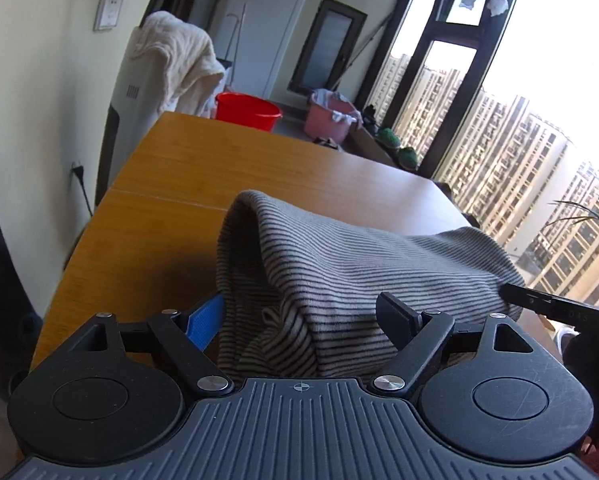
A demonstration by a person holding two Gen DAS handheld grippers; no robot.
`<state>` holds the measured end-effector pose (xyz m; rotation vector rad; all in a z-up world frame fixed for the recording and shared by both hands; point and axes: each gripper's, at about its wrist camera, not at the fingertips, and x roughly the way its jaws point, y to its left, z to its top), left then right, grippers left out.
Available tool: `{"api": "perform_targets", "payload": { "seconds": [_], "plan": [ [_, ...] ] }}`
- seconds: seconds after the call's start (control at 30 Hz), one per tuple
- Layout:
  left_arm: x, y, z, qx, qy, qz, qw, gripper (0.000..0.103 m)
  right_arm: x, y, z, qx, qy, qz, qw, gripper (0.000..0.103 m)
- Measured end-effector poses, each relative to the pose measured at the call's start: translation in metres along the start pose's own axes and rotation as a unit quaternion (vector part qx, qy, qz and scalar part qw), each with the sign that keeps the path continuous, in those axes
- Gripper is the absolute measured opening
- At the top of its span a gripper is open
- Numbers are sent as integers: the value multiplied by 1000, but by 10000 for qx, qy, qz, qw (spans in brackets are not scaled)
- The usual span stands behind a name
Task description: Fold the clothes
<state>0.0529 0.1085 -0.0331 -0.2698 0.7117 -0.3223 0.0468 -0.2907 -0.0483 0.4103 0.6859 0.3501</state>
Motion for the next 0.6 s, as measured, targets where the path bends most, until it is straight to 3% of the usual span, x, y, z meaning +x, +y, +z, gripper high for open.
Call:
{"api": "perform_targets", "payload": {
  "seconds": [0.07,0.17,0.3,0.6],
  "plan": [
    [13,4,-7,-170,221,-195,9994,87,0,-1,-3,-60,-48,61,10000,72],
    [25,5,-4,-97,215,-248,9994,88,2,-1,-7,-221,-171,100,9996,71],
    [40,8,5,-18,134,-350,9993,87,22,-1,13,-355,-310,-35,9989,64],
    [97,5,61,304,-144,-38,9994,82,58,-4,50,-573,-447,-279,9970,60]
  ]
}}
